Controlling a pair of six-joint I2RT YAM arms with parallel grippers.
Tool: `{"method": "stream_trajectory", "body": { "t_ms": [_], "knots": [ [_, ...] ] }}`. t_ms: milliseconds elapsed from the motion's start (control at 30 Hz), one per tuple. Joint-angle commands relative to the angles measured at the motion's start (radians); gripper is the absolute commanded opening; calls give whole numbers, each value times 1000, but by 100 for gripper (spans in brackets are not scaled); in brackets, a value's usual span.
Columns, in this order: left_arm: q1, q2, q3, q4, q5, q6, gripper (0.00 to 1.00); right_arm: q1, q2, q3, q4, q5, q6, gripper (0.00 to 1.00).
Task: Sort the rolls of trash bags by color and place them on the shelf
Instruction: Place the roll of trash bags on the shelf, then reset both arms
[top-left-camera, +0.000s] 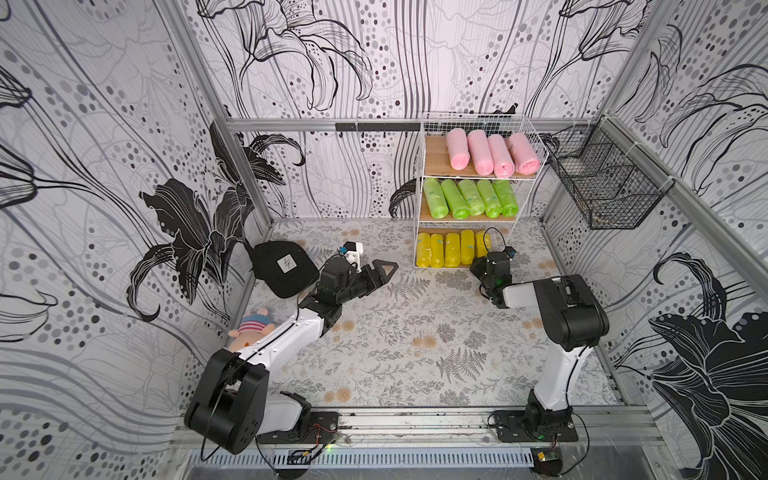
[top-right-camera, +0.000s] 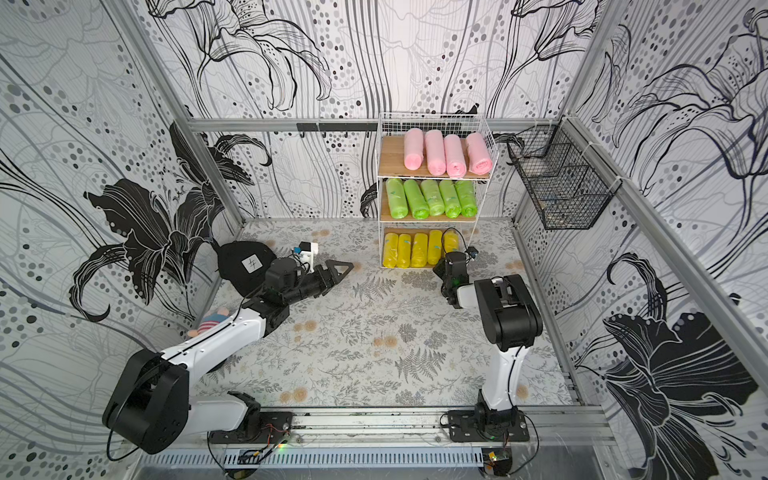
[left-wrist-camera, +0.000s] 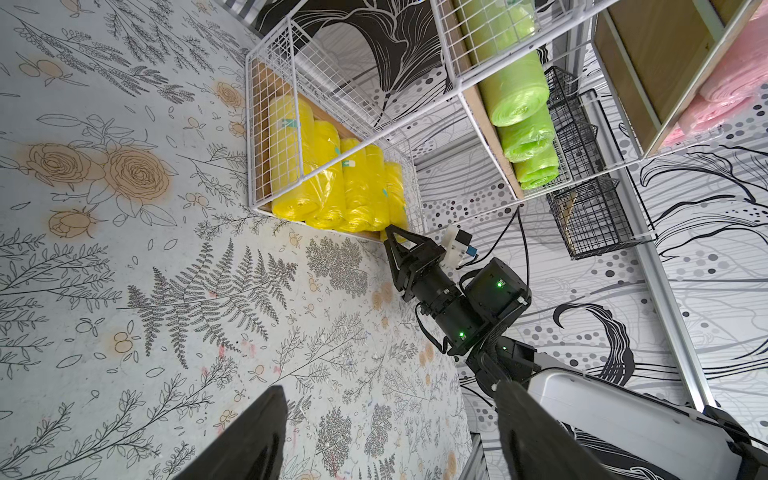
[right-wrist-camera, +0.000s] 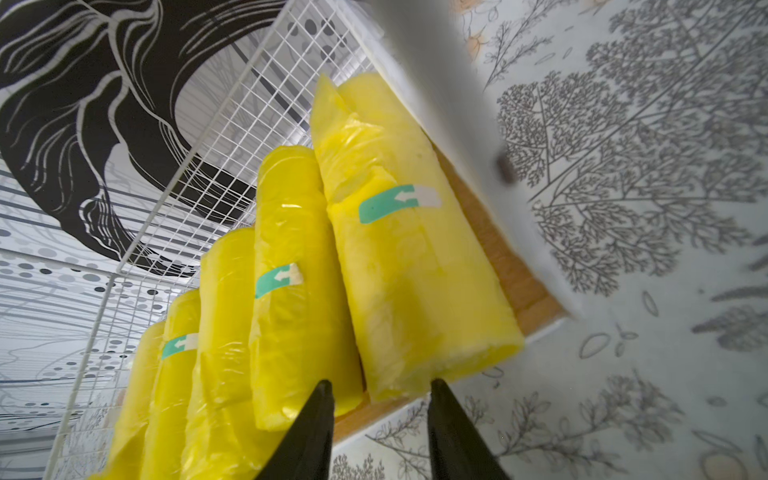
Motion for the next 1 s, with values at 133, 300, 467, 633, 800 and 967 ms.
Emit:
{"method": "stream_trajectory", "body": {
  "t_ms": [133, 300, 467, 633, 800, 967],
  "knots": [
    [9, -42, -11, -80, -76, 101, 82, -4, -98, -61, -67, 4, -70, 53],
    [13, -87, 14, -217, -235, 247, 82, 16, -317, -121, -211, 24, -219, 61],
    [15, -166, 13, -303, -505, 407, 83, 28, -567, -158, -423, 44, -431, 69],
    [20, -228, -28, -280, -766, 549, 95, 31, -780, -179, -650, 145, -571, 77],
    [76, -243, -94, -163, -955, 658, 99, 29, -937, -260, -735, 370, -629, 84],
    [211, -178, -192, 78, -961, 789, 99, 28, -980, -336, -718, 504, -666, 90]
  ]
}}
